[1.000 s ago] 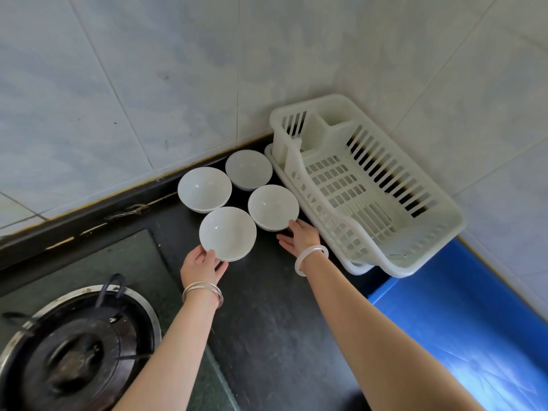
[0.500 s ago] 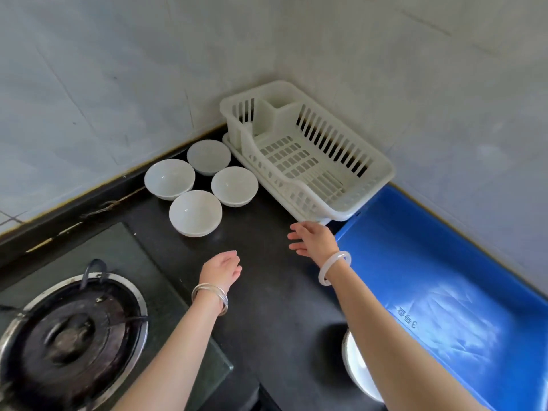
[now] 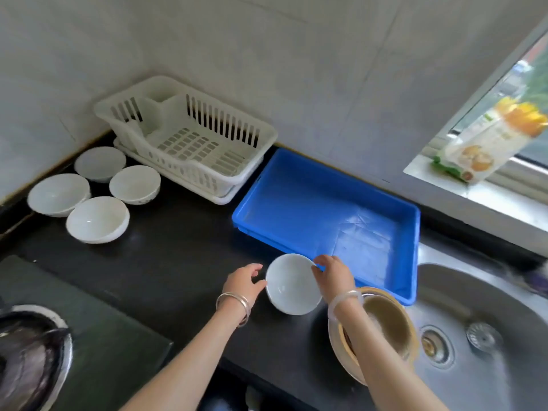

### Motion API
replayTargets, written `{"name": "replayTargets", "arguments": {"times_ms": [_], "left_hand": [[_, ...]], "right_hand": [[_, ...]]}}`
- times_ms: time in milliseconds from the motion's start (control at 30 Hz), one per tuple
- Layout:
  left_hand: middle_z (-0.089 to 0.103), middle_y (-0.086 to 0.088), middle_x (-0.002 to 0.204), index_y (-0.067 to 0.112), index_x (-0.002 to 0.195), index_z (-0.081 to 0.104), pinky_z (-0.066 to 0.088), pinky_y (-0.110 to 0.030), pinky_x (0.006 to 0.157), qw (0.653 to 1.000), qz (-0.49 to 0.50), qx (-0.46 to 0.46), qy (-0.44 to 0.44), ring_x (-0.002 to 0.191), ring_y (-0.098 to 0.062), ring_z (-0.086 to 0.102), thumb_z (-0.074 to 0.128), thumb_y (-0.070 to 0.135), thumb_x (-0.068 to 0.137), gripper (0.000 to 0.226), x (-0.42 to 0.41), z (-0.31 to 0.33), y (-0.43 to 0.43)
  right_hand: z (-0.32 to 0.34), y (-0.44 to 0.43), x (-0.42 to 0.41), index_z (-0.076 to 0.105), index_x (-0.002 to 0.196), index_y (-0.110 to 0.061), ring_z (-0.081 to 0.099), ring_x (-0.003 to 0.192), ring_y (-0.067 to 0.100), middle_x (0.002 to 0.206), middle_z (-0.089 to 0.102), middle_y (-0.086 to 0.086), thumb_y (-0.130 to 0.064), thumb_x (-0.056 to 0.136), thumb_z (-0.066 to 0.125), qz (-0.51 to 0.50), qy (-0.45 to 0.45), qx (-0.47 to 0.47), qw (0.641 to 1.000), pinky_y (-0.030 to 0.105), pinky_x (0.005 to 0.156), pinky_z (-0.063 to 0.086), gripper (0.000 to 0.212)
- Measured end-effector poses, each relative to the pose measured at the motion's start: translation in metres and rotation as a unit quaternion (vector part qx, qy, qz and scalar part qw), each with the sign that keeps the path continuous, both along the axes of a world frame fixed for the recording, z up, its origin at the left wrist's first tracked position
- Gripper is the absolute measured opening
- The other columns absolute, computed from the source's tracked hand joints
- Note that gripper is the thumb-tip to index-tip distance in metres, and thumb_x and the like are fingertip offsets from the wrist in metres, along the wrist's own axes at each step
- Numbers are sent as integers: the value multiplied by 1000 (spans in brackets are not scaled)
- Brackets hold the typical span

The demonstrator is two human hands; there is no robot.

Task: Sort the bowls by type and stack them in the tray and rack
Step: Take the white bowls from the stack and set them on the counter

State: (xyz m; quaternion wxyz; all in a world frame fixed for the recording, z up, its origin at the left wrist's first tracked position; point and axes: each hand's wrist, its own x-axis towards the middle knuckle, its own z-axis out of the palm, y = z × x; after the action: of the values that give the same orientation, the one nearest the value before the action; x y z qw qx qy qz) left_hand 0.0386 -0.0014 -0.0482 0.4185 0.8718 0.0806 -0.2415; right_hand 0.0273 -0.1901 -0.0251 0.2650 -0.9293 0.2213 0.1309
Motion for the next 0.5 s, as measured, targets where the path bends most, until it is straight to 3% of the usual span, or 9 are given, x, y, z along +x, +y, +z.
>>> {"name": "replayTargets", "arguments": {"times_ms": [133, 233, 333, 500], "left_hand": [[63, 0, 122, 22, 126, 52, 47, -36, 94, 999, -24, 22, 3, 113, -19, 58, 62, 19, 85, 43, -8, -5, -16], [62, -1, 122, 22, 127, 50, 47, -35, 93, 1000, -5, 9, 8, 114, -21, 58, 62, 17, 85, 44, -10, -8, -18], [62, -3, 124, 22, 129, 48, 47, -35, 92, 999, 3, -25, 31, 111, -22, 59, 60, 17, 86, 46, -10, -11, -17], [66, -5, 106, 18, 128, 49, 55, -37, 87, 990, 37, -107, 79, 92, -20, 65, 58, 18, 88, 41, -13, -18, -13]], "right_hand": [[-9, -14, -11, 59, 97, -16, 57, 99, 28, 109, 63, 9, -19, 89, 49, 4, 48, -28, 998, 26, 70, 36, 13], [-12, -14, -12, 58, 101, -15, 59, 94, 30, 103, 67, 7, -24, 88, 55, 2, 56, -34, 998, 31, 74, 42, 16], [-14, -10, -11, 54, 98, -14, 55, 82, 28, 98, 65, 8, -30, 84, 64, -6, 51, -36, 998, 29, 67, 39, 24], [-14, -10, -5, 53, 100, -9, 52, 79, 29, 99, 64, 14, -18, 88, 49, 6, 53, -66, 996, 28, 65, 37, 15]]}}
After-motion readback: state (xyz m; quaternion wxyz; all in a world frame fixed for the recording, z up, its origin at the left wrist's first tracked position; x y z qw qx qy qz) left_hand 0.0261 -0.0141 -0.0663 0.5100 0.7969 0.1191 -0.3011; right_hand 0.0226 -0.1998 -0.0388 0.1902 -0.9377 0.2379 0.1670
